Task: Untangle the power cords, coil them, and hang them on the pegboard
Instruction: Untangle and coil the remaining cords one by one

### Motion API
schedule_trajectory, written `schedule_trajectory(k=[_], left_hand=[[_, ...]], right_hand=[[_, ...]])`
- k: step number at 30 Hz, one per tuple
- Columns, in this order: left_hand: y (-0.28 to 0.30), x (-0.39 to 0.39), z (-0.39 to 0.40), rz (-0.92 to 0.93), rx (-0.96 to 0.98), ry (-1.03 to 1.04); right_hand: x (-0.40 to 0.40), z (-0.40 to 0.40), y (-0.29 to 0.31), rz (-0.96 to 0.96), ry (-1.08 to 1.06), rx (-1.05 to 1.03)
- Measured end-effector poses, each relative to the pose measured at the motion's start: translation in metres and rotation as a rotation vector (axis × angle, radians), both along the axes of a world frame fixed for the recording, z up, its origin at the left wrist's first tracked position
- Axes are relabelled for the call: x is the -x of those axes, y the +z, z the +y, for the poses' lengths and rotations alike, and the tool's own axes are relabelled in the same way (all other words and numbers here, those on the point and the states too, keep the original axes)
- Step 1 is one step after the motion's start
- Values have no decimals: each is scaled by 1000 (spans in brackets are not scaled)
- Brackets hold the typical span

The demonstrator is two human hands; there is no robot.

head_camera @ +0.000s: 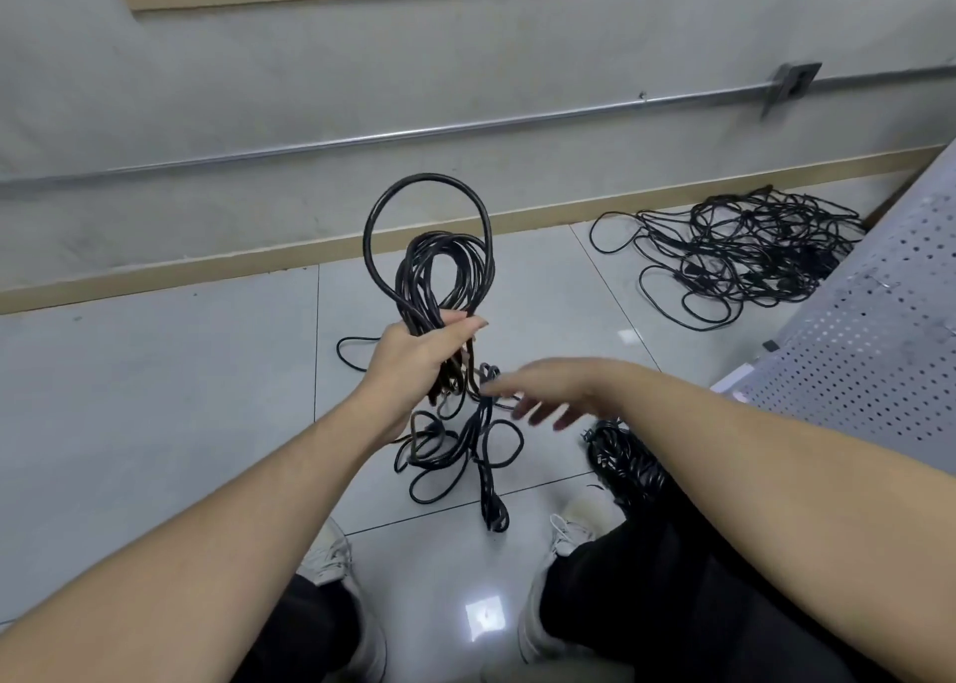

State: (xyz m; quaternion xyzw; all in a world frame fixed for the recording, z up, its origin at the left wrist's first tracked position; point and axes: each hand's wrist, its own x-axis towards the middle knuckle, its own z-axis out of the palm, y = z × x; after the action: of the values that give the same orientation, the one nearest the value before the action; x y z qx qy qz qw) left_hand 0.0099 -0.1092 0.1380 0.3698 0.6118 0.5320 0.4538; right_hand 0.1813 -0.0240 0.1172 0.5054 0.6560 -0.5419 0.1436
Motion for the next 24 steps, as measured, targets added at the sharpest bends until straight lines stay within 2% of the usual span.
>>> schedule_trajectory(k=[2, 5, 7, 9, 11, 13, 15, 18, 21, 24], left_hand=[[1, -2, -1, -14, -11, 17], [6, -6, -2, -104, -33, 38], [9, -4, -1, -137, -38, 68], [7, 6, 1, -43, -32, 100], [7, 19, 2, 57, -5, 138], [10, 29, 3, 45, 37, 172], [14, 38, 4, 20, 71, 179], [23, 50, 1, -39, 89, 108], [32, 61, -4, -221, 103, 86], [39, 65, -8, -383, 38, 106]], right_hand=[[16, -10, -9, 20, 50, 50], [38, -18, -19, 154, -82, 9], [40, -20, -19, 208, -67, 11], [38, -19, -12, 295, -63, 20], [36, -16, -7, 458, -191, 28], [33, -9, -3, 551, -384, -17], [29, 0, -6, 495, -463, -126], [21, 10, -14, 321, -470, -243], [9, 22, -18, 187, -524, -327], [-8, 35, -22, 216, -708, -211]])
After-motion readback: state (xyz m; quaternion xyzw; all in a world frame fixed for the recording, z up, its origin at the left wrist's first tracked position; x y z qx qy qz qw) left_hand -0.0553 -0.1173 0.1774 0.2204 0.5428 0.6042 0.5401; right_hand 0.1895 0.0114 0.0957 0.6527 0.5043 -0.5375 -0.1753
